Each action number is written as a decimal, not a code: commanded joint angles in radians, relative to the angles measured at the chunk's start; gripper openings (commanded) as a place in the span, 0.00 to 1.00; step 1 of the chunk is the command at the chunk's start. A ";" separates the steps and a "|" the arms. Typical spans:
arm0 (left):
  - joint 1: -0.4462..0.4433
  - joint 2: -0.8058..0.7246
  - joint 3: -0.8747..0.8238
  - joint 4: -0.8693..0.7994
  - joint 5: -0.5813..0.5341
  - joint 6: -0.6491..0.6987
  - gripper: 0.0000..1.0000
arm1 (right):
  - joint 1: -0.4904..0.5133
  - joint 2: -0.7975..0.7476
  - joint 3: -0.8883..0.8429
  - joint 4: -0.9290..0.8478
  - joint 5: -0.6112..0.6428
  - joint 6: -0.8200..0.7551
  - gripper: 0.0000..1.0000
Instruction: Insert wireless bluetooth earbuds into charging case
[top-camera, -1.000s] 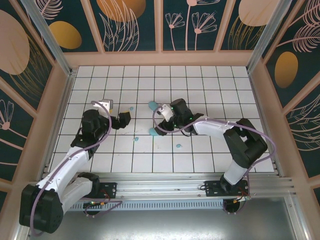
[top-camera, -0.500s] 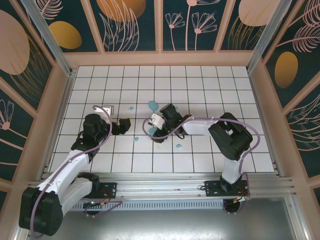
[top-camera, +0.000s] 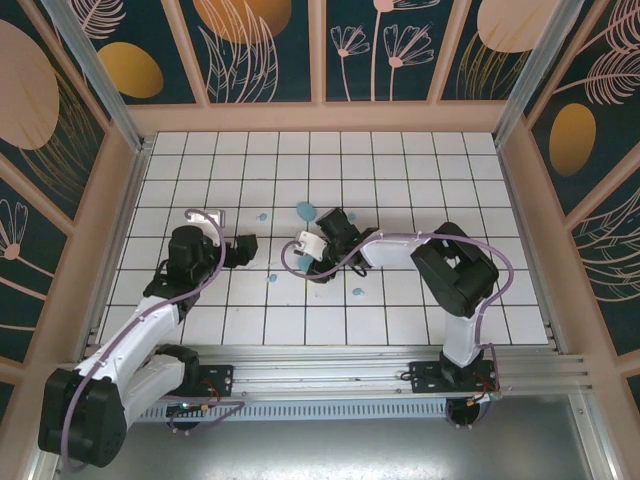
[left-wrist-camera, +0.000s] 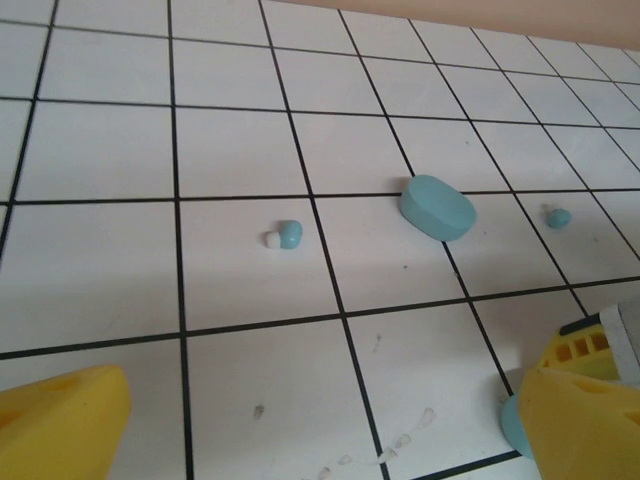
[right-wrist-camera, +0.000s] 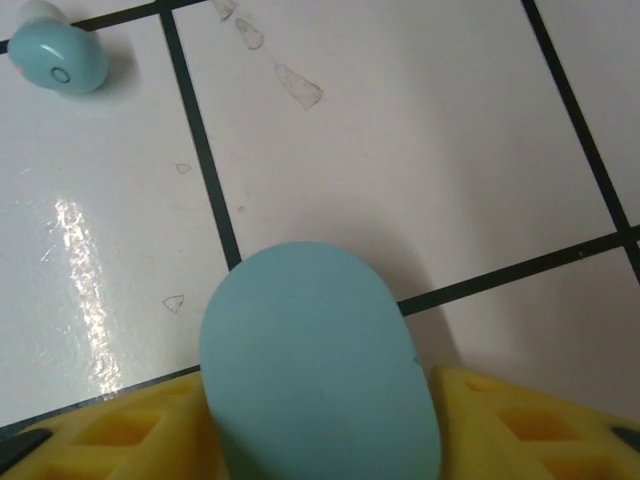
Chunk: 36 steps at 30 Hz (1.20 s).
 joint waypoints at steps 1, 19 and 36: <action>-0.005 -0.062 0.025 -0.034 -0.008 0.108 0.99 | 0.004 0.018 0.025 -0.048 0.017 -0.037 0.49; -0.005 -0.142 0.096 -0.232 0.590 0.747 0.87 | 0.009 -0.184 0.051 -0.171 -0.035 0.018 0.24; -0.096 0.053 0.189 0.014 0.813 0.615 0.75 | 0.035 -0.474 0.205 -0.507 -0.168 0.002 0.25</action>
